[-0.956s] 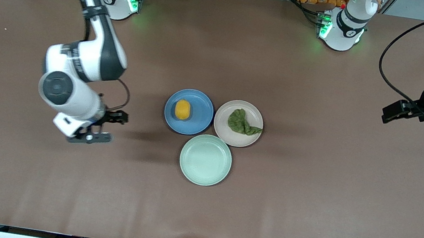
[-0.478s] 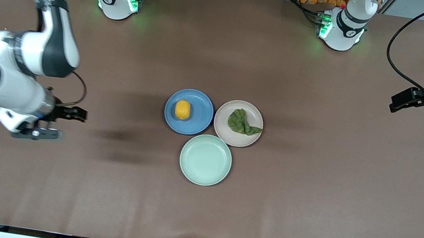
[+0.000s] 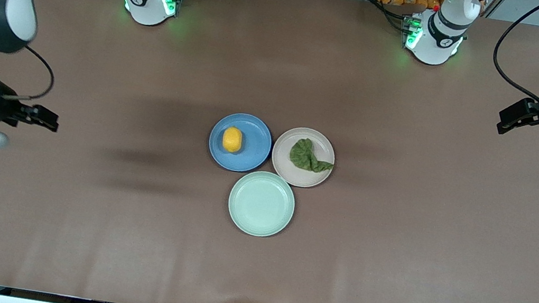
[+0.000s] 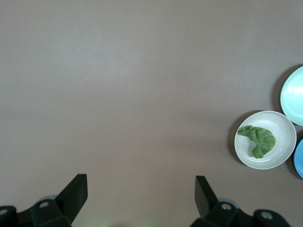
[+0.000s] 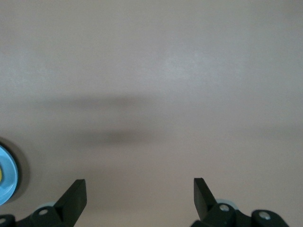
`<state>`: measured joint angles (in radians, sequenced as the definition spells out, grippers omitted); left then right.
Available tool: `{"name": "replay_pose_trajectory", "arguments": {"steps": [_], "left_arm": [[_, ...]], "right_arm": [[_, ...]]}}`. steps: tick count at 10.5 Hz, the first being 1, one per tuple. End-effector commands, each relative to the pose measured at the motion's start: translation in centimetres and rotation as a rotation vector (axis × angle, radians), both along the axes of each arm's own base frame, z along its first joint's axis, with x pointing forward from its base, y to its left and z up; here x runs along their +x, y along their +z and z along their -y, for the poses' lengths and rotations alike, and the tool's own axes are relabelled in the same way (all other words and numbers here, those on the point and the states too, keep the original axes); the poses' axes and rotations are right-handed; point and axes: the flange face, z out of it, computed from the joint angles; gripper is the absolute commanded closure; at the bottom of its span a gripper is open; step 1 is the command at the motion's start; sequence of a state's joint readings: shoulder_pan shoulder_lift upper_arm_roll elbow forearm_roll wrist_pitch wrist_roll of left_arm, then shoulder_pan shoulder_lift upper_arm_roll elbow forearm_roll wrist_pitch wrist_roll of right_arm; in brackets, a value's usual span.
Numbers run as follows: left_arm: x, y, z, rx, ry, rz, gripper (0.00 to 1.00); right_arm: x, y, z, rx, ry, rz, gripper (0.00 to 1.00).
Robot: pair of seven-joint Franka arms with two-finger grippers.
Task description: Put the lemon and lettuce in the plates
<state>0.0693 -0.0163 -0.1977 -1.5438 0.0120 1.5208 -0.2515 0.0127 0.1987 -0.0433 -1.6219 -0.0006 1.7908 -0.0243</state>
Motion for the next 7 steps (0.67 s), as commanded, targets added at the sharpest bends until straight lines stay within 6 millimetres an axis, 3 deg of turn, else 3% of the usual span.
{"name": "replay_pose_trajectory", "arguments": {"steps": [1, 3, 7], "left_arm": [[-0.7, 0.8, -0.2, 0.000, -0.054, 0.016, 0.00], [-0.3, 1.1, -0.6, 0.037, -0.091, 0.032, 0.00], [-0.3, 1.3, -0.6, 0.036, -0.105, 0.038, 0.00]], "right_arm": [[-1.9, 2.5, 0.8, 0.008, -0.017, 0.021, 0.00], [-2.3, 3.6, 1.7, 0.008, -0.029, 0.041, 0.00], [-4.5, 7.8, 1.9, 0.006, -0.042, 0.076, 0.00]]}}
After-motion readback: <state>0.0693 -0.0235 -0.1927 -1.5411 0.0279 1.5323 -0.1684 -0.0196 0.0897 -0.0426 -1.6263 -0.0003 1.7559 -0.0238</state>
